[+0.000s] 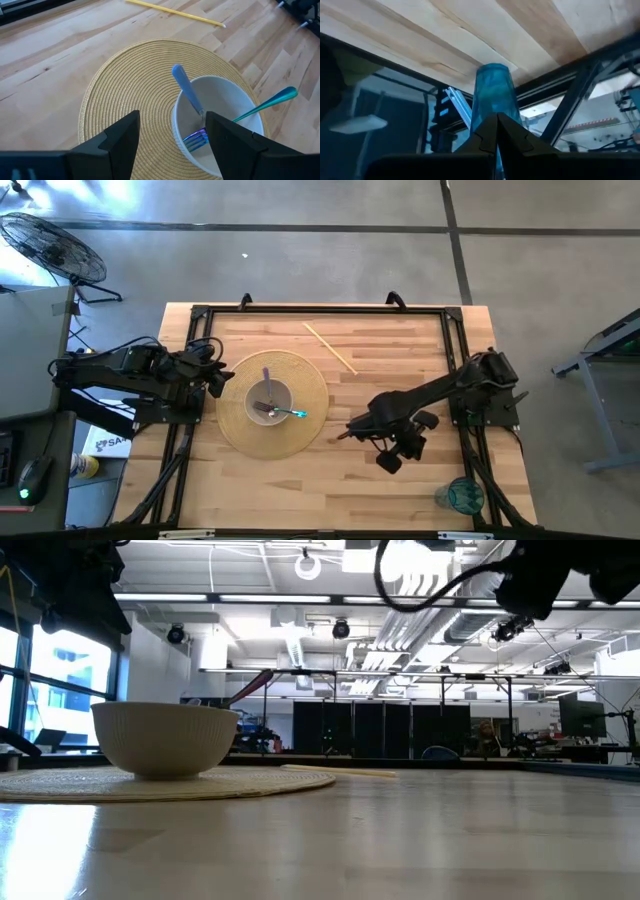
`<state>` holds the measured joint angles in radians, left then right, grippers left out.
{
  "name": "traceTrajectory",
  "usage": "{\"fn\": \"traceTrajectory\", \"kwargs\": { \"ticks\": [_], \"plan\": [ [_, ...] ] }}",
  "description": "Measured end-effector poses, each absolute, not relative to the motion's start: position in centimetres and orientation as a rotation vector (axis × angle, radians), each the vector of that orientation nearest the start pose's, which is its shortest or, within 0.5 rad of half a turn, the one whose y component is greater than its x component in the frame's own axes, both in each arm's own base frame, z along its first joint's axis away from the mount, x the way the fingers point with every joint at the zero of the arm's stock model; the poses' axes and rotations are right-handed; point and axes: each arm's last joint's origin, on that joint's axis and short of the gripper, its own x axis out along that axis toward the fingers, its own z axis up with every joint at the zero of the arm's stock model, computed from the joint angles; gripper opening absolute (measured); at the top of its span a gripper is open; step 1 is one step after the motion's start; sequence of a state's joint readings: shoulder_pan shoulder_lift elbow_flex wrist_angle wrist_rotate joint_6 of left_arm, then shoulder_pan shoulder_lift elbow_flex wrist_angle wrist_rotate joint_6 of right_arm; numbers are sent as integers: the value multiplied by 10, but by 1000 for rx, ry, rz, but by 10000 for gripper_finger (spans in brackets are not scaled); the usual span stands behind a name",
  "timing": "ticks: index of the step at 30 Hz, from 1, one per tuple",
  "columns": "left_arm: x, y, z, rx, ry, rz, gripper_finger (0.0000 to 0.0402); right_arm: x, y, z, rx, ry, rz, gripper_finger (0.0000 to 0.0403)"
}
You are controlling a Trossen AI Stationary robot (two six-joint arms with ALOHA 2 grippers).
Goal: Pick & Place Utensil
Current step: Put the blue cup on the yellow mat to the top right of the white bowl
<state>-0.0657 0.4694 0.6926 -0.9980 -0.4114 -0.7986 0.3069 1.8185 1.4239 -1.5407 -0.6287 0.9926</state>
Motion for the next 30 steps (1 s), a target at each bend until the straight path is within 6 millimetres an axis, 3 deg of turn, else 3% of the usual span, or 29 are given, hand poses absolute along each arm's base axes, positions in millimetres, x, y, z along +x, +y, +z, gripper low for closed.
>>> {"fn": "traceTrajectory", "kwargs": {
  "ticks": [6,13,22,30],
  "plan": [
    [78,6,270,-569,577,604,223,292,113,214,843,2191,-277,6],
    [78,6,270,-569,577,604,223,294,116,200,886,2260,-193,61],
    [78,6,270,-569,577,603,223,268,120,140,1163,2334,-119,151],
    [78,6,270,-569,578,603,223,255,117,122,1226,2365,-117,233]
  ]
}}
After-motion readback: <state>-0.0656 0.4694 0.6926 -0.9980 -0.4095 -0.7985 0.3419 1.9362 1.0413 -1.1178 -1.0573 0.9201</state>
